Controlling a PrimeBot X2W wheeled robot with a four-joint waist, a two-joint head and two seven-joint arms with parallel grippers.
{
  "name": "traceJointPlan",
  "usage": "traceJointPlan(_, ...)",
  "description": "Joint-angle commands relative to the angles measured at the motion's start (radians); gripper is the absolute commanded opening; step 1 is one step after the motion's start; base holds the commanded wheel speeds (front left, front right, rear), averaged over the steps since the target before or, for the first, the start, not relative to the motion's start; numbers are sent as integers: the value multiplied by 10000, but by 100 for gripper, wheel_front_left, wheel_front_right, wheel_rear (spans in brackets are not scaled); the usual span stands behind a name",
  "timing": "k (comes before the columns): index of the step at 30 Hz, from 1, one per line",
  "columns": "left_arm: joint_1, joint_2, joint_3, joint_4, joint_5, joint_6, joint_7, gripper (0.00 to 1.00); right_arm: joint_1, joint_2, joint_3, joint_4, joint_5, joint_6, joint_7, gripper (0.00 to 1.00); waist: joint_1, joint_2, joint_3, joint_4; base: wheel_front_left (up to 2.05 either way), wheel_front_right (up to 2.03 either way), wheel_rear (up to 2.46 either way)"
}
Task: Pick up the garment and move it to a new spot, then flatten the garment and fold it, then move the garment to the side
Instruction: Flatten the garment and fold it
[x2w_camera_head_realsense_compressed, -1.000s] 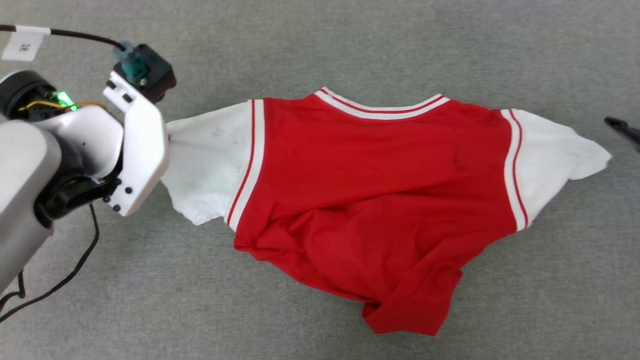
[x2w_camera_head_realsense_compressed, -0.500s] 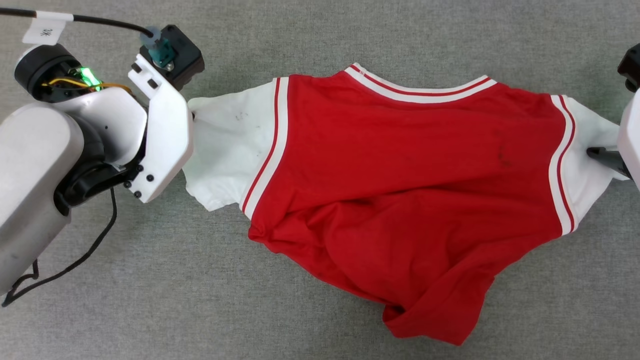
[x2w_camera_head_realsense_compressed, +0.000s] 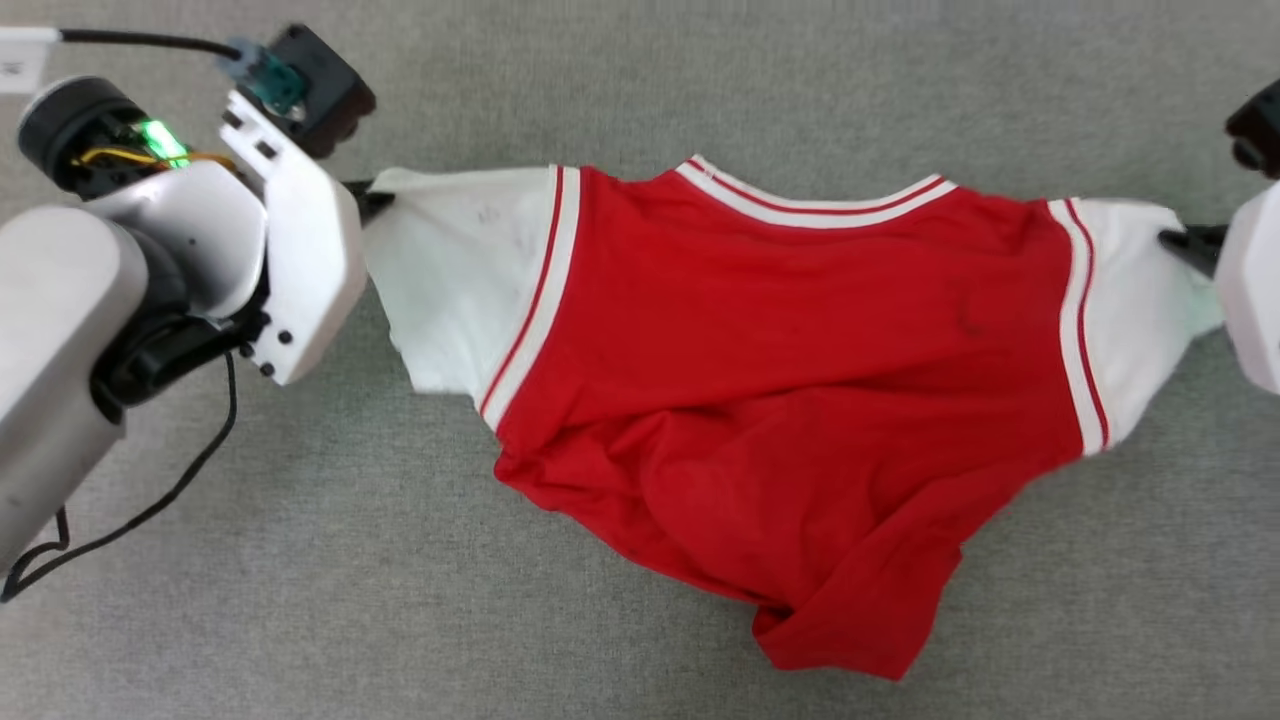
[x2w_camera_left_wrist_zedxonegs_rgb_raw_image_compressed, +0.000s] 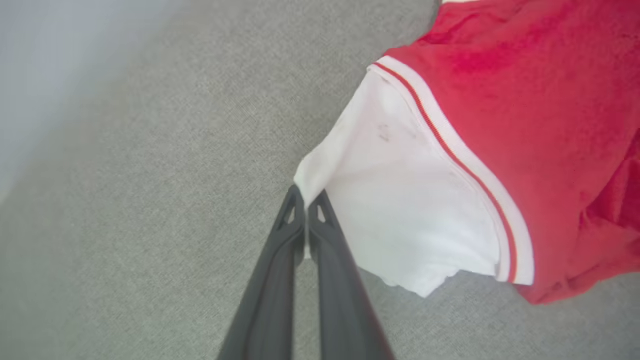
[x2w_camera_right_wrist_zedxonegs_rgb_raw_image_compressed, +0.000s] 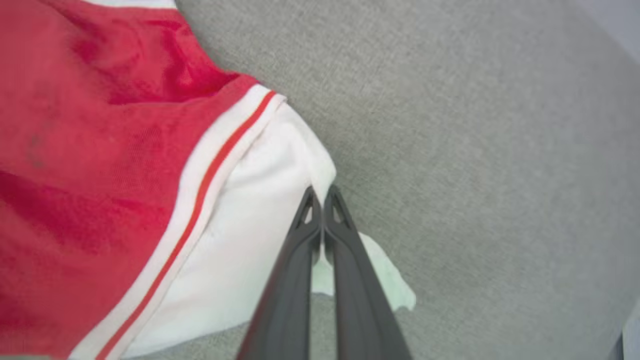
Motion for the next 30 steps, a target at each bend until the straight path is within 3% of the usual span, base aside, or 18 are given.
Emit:
traceJointPlan(1,61,93,52,20,59,6,-94,0,-144,-113,-10,-67,25,-14,-125,0,0,-1,-364,-92,0,0,0)
traceJointPlan(7,-117,262,436,-117,224,30,-1198,0,-336,-830,-172,-824,-63,-14,-1113,0,0,-1,-1161,-156,0,0,0)
traceJointPlan(13,-592,287,992,-349,469,245,-2065,0,-760,-1107,-780,-1370,-313,-16,-1772,0,0,-1,-1599,-182,0,0,0)
traceJointPlan(21,-1873,-308,1604,132,1100,570,-3027,0,-1838,-431,-1899,-1304,-1374,-14,-1993,0,0,-1,-1313,-147,0,0,0)
traceJointPlan(30,-4544,-1627,2090,1900,1913,563,-3846,0,-4778,734,-2451,-291,-3065,-14,-1794,0,0,-1,21,-90,0,0,0)
